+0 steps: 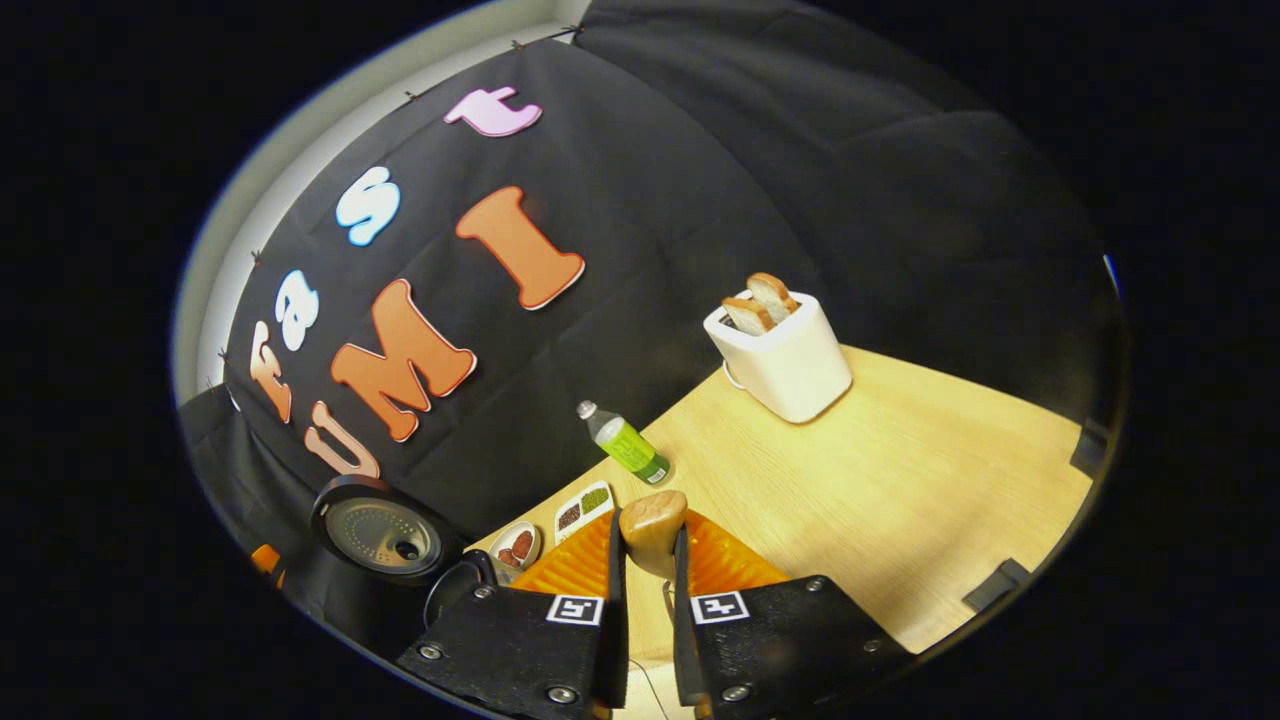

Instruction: Close the left gripper, press the button to open the rice cooker; take a wooden spoon from the chopstick holder with the right hand, scoop a spoonful of rice and pour it into the rice cooker, then put the wooden spoon back into the chopstick holder.

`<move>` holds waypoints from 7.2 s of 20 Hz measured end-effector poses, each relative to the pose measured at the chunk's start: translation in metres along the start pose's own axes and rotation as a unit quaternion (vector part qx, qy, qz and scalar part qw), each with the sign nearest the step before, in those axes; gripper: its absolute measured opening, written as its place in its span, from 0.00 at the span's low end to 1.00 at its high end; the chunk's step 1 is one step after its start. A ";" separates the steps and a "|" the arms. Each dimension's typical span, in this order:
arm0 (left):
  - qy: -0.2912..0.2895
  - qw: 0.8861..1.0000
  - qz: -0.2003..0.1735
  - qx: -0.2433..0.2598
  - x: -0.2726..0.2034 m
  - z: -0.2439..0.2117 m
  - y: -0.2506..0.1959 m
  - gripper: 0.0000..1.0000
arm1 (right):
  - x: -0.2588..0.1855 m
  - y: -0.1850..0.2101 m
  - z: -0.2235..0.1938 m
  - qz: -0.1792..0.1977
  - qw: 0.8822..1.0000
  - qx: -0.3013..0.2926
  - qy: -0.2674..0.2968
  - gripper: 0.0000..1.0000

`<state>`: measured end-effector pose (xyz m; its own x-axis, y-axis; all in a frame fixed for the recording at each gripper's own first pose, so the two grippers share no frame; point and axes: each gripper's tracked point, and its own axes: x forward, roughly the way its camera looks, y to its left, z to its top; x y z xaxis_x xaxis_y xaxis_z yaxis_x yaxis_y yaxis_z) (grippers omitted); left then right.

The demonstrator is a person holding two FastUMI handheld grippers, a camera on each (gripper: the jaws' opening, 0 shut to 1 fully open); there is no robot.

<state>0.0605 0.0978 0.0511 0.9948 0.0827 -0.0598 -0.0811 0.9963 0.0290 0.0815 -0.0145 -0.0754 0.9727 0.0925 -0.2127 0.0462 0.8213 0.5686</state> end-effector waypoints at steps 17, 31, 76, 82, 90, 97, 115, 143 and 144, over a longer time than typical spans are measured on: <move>0.003 1.000 -0.029 0.007 0.007 -0.001 0.026 0.98 | -0.049 0.089 -0.126 0.029 0.984 -0.168 0.055 0.13; 0.012 0.999 -0.035 0.005 0.003 -0.013 0.057 1.00 | -0.042 0.106 -0.197 -0.017 0.975 -0.219 0.039 0.13; 0.004 0.999 -0.036 -0.021 0.014 -0.010 0.052 0.98 | -0.049 0.116 -0.102 0.089 0.892 0.424 0.127 0.13; -0.003 0.999 -0.031 -0.013 0.018 -0.006 0.058 0.97 | -0.025 0.159 -0.073 0.124 0.892 0.415 0.125 0.13; -0.002 1.000 -0.012 -0.015 0.017 -0.008 0.078 0.98 | 0.018 0.216 -0.046 0.160 0.897 0.391 0.129 0.13; -0.001 1.000 0.013 -0.013 0.011 -0.010 0.102 0.98 | 0.039 0.255 -0.036 0.180 0.913 0.347 0.116 0.13; -0.009 1.000 0.021 -0.009 0.009 -0.006 0.126 0.98 | 0.034 0.295 -0.022 0.202 0.949 0.235 0.058 0.13; 0.002 1.000 0.024 -0.007 0.010 -0.012 0.134 0.98 | 0.037 0.314 -0.033 0.194 0.979 0.070 0.009 0.13; 0.002 1.000 0.025 -0.006 0.010 -0.012 0.134 0.98 | 0.037 0.315 -0.033 0.195 0.979 0.064 0.008 0.13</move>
<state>0.0589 0.2321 0.0426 0.9893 0.1323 -0.0624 -0.1313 0.9912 0.0193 0.1241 0.2668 0.0698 0.9187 0.3939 0.0287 -0.2984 0.6448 0.7037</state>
